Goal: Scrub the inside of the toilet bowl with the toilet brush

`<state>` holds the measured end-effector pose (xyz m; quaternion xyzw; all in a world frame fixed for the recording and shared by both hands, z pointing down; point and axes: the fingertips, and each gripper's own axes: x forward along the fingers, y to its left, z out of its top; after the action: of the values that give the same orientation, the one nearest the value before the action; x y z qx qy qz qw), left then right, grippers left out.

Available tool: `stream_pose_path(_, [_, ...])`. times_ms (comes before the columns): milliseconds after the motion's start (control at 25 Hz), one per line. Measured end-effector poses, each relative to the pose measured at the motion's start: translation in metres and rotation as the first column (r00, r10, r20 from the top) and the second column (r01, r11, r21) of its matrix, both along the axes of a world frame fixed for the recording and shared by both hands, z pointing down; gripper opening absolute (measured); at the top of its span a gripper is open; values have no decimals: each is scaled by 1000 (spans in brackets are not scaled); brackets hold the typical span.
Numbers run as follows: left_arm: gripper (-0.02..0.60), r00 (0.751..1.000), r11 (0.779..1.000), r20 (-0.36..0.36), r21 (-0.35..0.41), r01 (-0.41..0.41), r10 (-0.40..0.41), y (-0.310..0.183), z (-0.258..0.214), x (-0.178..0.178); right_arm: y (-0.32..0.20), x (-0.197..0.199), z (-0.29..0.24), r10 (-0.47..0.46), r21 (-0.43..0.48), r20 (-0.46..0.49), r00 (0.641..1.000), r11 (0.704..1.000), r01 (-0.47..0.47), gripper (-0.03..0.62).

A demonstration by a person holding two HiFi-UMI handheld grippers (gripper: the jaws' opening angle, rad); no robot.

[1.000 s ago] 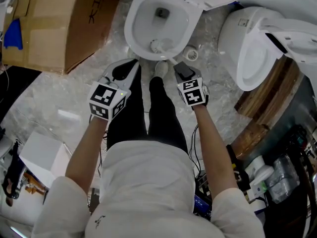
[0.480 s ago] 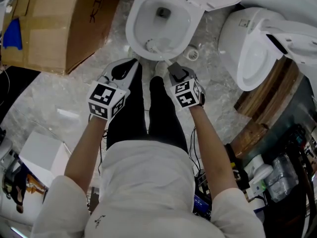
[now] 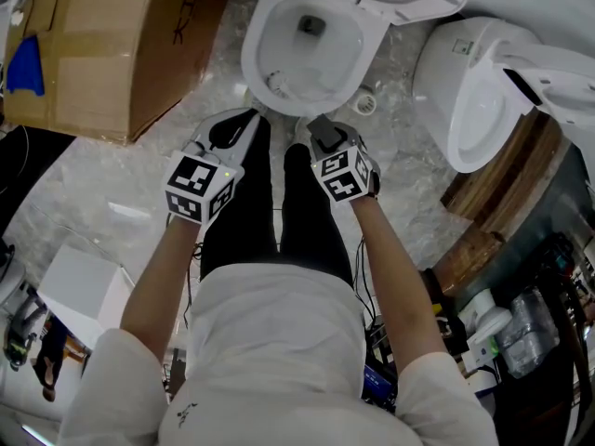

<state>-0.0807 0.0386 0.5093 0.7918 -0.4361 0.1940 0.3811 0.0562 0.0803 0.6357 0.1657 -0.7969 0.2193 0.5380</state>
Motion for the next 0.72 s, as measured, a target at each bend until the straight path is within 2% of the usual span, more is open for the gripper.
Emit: stream_pose_path(720, [-14,1000,1000,21,-14,-3,4,-16,6,-17,-53,-41,7,15,-3,106,994,1000,-15,149])
